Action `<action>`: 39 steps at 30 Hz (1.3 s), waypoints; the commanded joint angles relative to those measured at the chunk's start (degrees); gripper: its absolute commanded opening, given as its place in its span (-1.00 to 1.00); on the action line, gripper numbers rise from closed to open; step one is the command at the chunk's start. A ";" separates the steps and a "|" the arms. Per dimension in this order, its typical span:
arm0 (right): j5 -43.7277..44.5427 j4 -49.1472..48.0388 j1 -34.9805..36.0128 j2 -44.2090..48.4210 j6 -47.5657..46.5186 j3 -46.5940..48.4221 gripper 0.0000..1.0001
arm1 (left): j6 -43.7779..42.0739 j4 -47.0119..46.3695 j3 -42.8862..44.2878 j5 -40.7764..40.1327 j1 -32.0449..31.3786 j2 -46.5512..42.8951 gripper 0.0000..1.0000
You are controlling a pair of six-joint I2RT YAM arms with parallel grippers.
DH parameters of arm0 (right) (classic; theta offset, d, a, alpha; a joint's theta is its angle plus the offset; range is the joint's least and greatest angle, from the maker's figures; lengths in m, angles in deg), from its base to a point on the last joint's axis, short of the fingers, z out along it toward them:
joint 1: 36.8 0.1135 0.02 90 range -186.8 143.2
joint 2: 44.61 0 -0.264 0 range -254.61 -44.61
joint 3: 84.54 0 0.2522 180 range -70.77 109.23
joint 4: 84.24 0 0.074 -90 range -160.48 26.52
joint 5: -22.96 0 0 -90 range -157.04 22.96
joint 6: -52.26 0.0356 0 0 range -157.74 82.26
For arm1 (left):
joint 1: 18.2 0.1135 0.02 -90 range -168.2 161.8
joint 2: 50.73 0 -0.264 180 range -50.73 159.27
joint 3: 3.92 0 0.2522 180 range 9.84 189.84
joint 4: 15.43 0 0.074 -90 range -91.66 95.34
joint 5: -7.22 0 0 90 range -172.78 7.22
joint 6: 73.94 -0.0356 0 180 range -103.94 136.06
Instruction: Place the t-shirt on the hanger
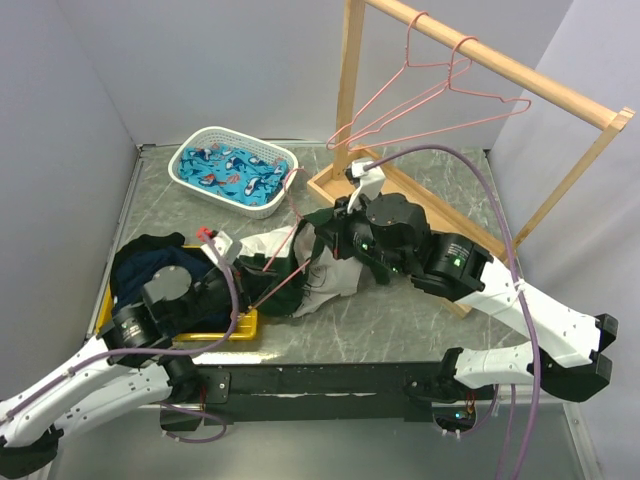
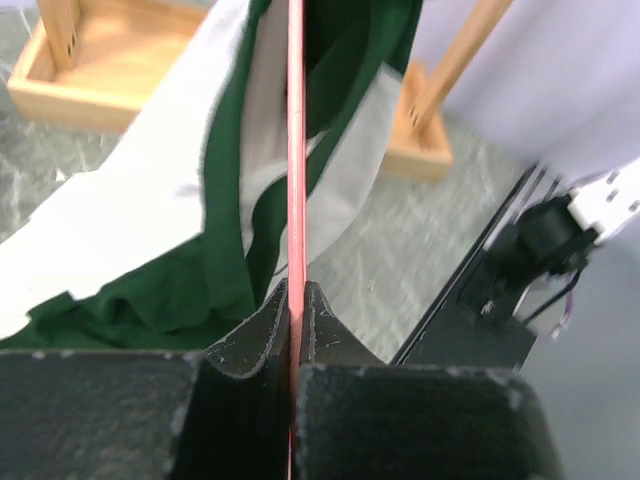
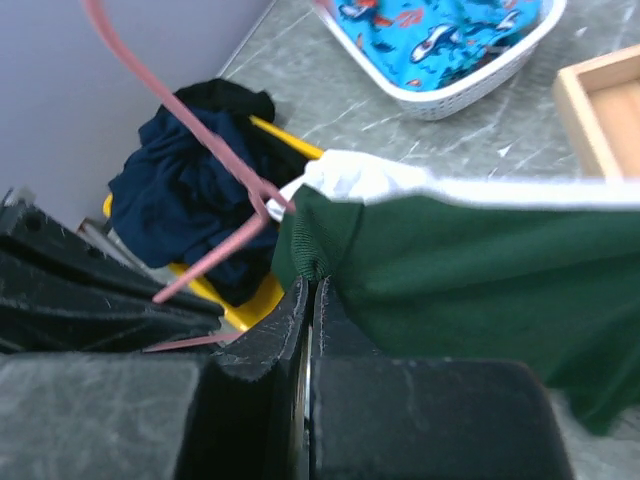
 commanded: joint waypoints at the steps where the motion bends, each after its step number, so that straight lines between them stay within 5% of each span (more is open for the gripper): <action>1: -1.12 -1.66 1.06 -0.44 -0.87 -1.48 -1.00 | 5.44 -15.54 -4.75 -2.67 -0.25 -3.02 -0.98; 8: -1.37 -2.27 -0.79 4.39 -3.24 -10.73 -0.67 | 6.68 -21.97 -8.81 0.14 -0.51 -1.18 -0.98; 14: -0.24 -2.36 -0.79 8.79 -3.42 -14.07 0.16 | 5.36 -23.81 -8.99 0.14 -1.21 2.76 -0.98; 19: 2.22 -3.68 -1.84 12.48 -3.25 -14.51 0.47 | 4.66 -25.05 -8.20 0.14 -2.97 7.60 -0.98; 34: -0.77 -14.93 -10.11 8.27 -5.27 -19.17 0.55 | 1.05 -22.24 -2.05 1.54 -7.63 19.20 -0.98; 39: 3.71 -20.10 -10.11 8.35 -4.74 -24.86 0.31 | 0.44 -20.57 0.50 1.28 -8.68 22.90 -0.98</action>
